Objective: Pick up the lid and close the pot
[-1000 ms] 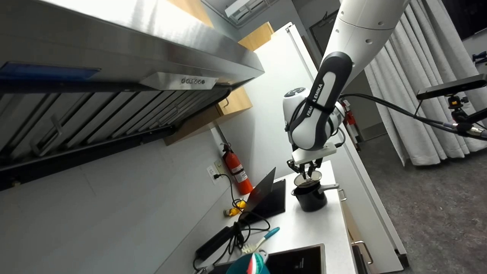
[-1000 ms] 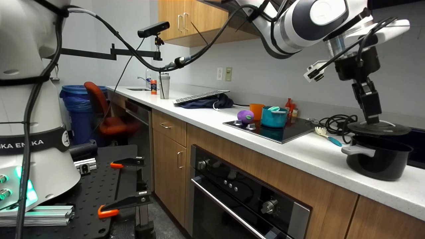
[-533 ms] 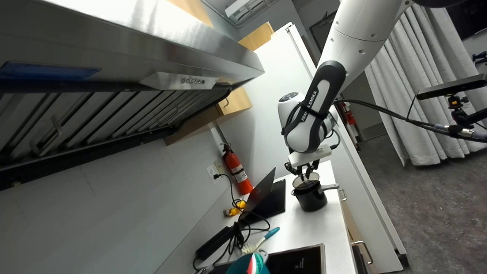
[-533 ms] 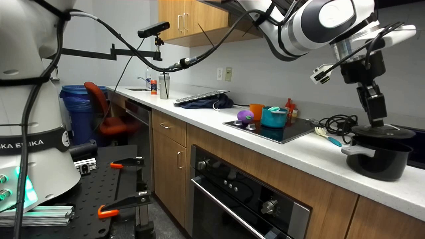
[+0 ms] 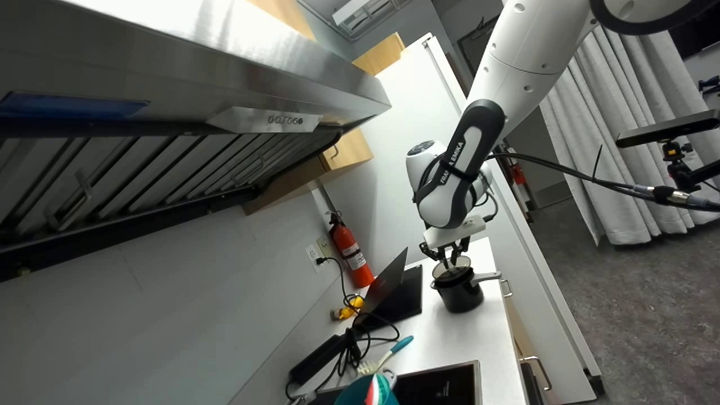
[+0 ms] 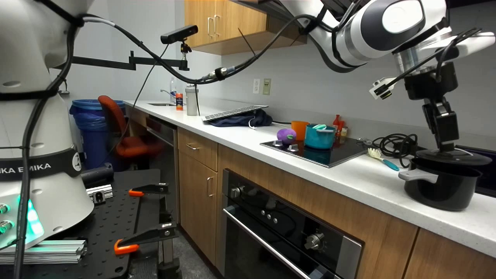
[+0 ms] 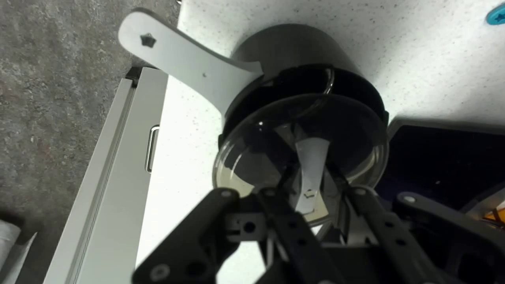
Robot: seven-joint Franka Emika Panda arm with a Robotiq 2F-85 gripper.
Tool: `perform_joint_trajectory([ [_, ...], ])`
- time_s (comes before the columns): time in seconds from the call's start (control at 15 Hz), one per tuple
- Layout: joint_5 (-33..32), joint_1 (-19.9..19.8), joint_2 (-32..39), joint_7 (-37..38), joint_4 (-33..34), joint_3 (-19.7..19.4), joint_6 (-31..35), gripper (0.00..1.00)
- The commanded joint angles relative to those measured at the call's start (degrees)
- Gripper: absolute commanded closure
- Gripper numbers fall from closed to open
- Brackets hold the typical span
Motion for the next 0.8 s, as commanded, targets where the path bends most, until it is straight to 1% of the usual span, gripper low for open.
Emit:
perform_joint_trajectory([
  [0.0, 0.48, -1.14, 2.42, 0.21, 4.49, 0.94, -2.72, 0.95],
  [0.4, 0.47, -1.12, 3.88, 0.26, 6.11, 0.96, -3.38, 0.95],
  [0.47, 0.49, -1.12, 4.06, 0.27, 6.31, 0.96, -3.56, 0.86],
  [0.53, 0.52, -1.15, 4.18, 0.18, 6.45, 1.01, -3.75, 0.55],
  [0.6, 0.51, -1.16, 4.24, 0.17, 6.55, 1.00, -3.89, 0.55],
  [0.73, 0.39, -1.12, 4.25, 0.25, 6.78, 0.95, -4.49, 0.42],
])
